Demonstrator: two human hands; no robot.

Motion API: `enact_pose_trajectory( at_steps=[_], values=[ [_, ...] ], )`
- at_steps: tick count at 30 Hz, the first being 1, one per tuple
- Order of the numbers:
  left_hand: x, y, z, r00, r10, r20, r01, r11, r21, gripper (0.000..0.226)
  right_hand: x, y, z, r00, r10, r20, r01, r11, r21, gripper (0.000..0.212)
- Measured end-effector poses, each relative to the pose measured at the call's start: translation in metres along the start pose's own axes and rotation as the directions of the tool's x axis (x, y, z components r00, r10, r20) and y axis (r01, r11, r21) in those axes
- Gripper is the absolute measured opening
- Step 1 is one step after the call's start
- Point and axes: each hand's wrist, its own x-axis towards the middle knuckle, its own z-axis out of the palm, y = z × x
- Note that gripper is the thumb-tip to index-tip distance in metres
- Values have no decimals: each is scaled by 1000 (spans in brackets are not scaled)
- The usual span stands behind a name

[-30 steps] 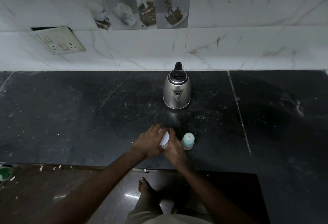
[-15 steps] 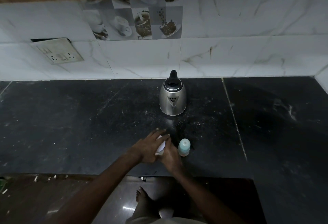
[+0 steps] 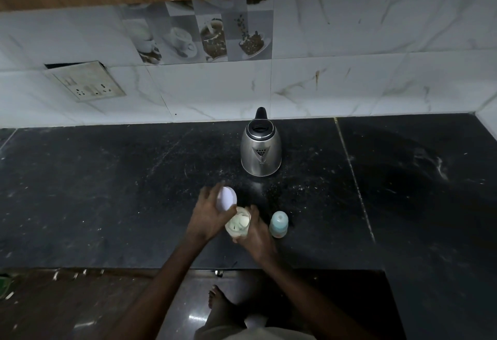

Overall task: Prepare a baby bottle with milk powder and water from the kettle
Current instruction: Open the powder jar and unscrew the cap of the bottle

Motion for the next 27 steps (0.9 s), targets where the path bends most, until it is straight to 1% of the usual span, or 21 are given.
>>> enact_pose_trajectory(
  at_steps=[1, 2, 3, 4, 5, 7, 8, 10, 12, 14, 15, 18, 21, 24, 27],
  values=[
    [0, -8, 1, 995, -96, -41, 89, 987, -136, 83, 0, 0, -2, 1000, -6, 12, 6, 1000, 6, 111],
    [0, -16, 4, 976, -205, -70, 182, 950, -252, 82, -1, 0, -4, 1000, -18, 17, 18, 1000, 5, 112],
    [-2, -25, 8, 950, -300, -84, 257, 906, -337, 78, -2, 1, -6, 1000, -28, 14, 28, 1000, 9, 112],
    [-5, -35, 14, 928, -363, -83, 304, 866, -397, 73, -2, 1, -6, 1000, -27, 9, 27, 1000, 7, 110],
    [-8, -45, 21, 914, -399, -77, 324, 829, -455, 69, -3, 1, -6, 1000, -22, 8, 22, 1000, 10, 109],
    [-13, -60, 33, 890, -449, -82, 335, 765, -550, 70, -3, -1, -6, 1000, -3, 2, 3, 1000, 15, 107],
    [-17, -65, 37, 885, -454, -99, 329, 763, -557, 73, -3, -1, -5, 1000, -3, -4, 3, 1000, 20, 107],
    [-26, -70, 42, 905, -410, -114, 309, 817, -487, 75, -2, -2, -5, 1000, -13, 13, 13, 1000, 20, 110],
    [-35, -78, 48, 923, -359, -140, 280, 874, -398, 64, -2, -1, -5, 1000, -12, 25, 12, 1000, 14, 109],
    [-40, -87, 55, 924, -354, -146, 285, 890, -356, 55, -2, -1, -6, 1000, -12, 25, 12, 1000, 4, 105],
    [-42, -90, 58, 926, -353, -137, 295, 899, -324, 57, -2, -1, -6, 1000, -15, 21, 15, 1000, 3, 104],
    [-46, -101, 72, 940, -309, -145, 287, 945, -158, 79, -3, -1, -4, 1000, -25, 18, 25, 1000, -18, 105],
    [-48, -100, 79, 947, -295, -129, 290, 955, -55, 95, -5, -2, -4, 999, -31, 13, 31, 999, -42, 103],
    [-48, -98, 82, 937, -326, -127, 331, 944, 17, 104, -5, 1, -4, 996, -80, 28, 81, 995, -61, 105],
    [-49, -96, 82, 943, -295, -152, 304, 952, 38, 105, -7, 6, -1, 992, -126, 10, 126, 984, -123, 116]
  ],
)
